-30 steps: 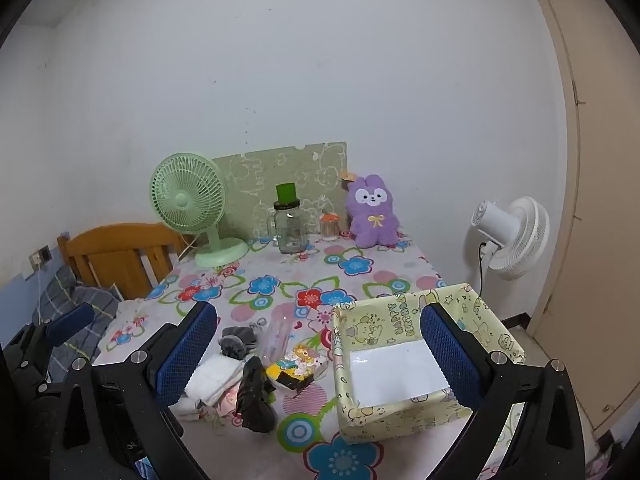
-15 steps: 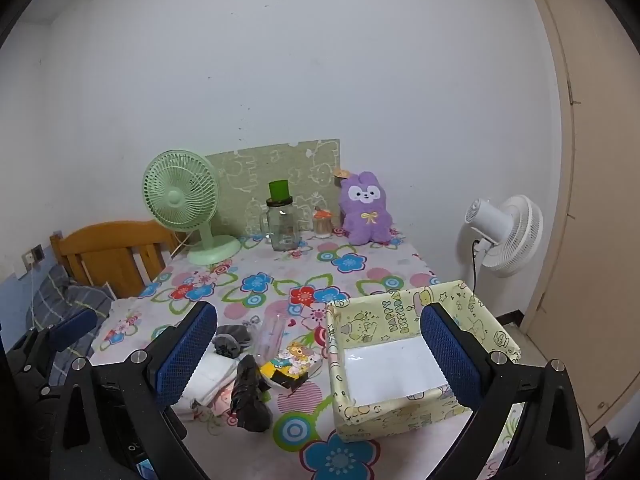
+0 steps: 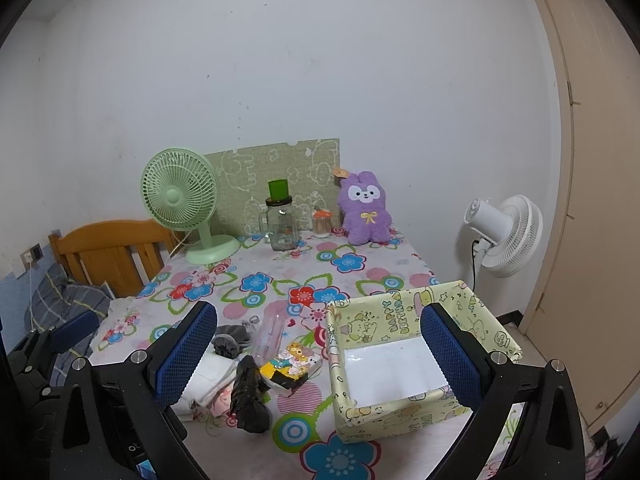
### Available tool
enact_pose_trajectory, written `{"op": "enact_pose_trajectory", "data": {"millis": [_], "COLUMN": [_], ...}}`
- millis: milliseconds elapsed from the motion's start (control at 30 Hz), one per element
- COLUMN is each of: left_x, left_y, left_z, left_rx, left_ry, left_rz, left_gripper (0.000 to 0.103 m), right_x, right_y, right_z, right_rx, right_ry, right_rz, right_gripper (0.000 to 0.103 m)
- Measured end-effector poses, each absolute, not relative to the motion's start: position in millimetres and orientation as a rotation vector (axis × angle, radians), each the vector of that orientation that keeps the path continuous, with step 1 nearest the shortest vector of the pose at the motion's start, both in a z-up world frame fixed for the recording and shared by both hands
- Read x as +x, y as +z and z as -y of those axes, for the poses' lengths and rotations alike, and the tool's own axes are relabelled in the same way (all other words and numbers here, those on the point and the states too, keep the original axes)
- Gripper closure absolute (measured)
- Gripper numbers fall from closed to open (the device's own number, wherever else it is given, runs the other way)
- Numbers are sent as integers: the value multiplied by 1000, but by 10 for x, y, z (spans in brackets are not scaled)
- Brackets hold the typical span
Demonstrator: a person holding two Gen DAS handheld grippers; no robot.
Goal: Organize soft objects
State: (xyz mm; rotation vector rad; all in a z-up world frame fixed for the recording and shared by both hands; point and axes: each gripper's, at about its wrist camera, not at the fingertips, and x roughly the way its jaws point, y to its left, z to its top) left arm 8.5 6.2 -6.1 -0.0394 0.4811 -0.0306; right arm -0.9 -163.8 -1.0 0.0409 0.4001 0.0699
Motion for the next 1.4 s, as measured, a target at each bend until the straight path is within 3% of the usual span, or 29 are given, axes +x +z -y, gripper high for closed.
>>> {"op": "enact_pose_trajectory", "data": {"millis": [1400], "left_x": [87], "left_y": [-87], "left_z": [-65], "left_rx": [-38], "left_ry": [-26], "left_rz": [-488], "left_gripper": [0], "right_x": [-6], "right_y": [-48], "right_z": [1614], "right_rx": [46], "right_ry": [63], "right_rz": [-402], "right_gripper": [0]}}
